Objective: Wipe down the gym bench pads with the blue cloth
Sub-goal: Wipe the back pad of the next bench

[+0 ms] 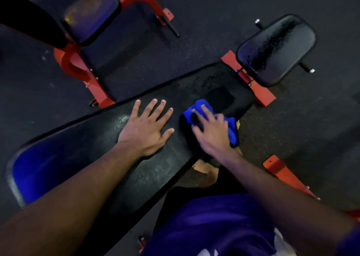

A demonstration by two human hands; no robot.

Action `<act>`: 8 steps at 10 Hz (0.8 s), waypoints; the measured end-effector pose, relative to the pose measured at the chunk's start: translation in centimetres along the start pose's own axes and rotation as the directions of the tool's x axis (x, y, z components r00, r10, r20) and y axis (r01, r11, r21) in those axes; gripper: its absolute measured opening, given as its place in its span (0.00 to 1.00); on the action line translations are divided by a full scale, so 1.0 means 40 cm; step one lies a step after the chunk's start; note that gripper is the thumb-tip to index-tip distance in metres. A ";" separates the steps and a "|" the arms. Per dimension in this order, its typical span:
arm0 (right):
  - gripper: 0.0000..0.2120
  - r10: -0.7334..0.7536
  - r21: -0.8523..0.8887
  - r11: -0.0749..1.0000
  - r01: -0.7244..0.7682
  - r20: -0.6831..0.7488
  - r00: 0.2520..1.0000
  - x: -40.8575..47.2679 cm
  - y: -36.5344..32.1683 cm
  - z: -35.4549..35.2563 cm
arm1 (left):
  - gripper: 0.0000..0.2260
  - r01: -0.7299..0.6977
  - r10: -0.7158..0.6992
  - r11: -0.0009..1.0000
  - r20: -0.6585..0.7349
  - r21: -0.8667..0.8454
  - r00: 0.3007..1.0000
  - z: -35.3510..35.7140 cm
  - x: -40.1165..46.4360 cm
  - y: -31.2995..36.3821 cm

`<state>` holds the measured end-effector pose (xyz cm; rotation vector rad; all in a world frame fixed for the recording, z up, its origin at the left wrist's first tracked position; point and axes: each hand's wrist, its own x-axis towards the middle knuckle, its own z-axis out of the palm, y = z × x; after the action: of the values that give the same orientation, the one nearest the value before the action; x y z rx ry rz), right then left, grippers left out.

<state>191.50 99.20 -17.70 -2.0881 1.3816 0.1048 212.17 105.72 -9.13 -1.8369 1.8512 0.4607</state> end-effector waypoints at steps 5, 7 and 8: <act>0.26 0.297 0.124 0.945 -0.302 0.058 0.953 0.229 0.243 0.024 | 0.31 -0.008 0.008 1.000 0.003 0.000 1.000 -0.007 0.000 -0.001; 0.25 0.062 0.153 0.987 -0.057 -0.027 0.998 0.033 0.096 0.018 | 0.31 -0.012 0.012 1.000 0.002 0.003 1.000 -0.002 0.002 -0.002; 0.26 -0.133 0.161 0.978 0.133 -0.010 0.991 -0.024 0.113 0.013 | 0.31 -0.011 0.011 1.000 0.004 -0.005 1.000 -0.009 0.002 -0.001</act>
<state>187.37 99.08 -19.79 -2.0369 1.2038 -0.0594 212.16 105.45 -8.85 -1.8282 1.8602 0.4738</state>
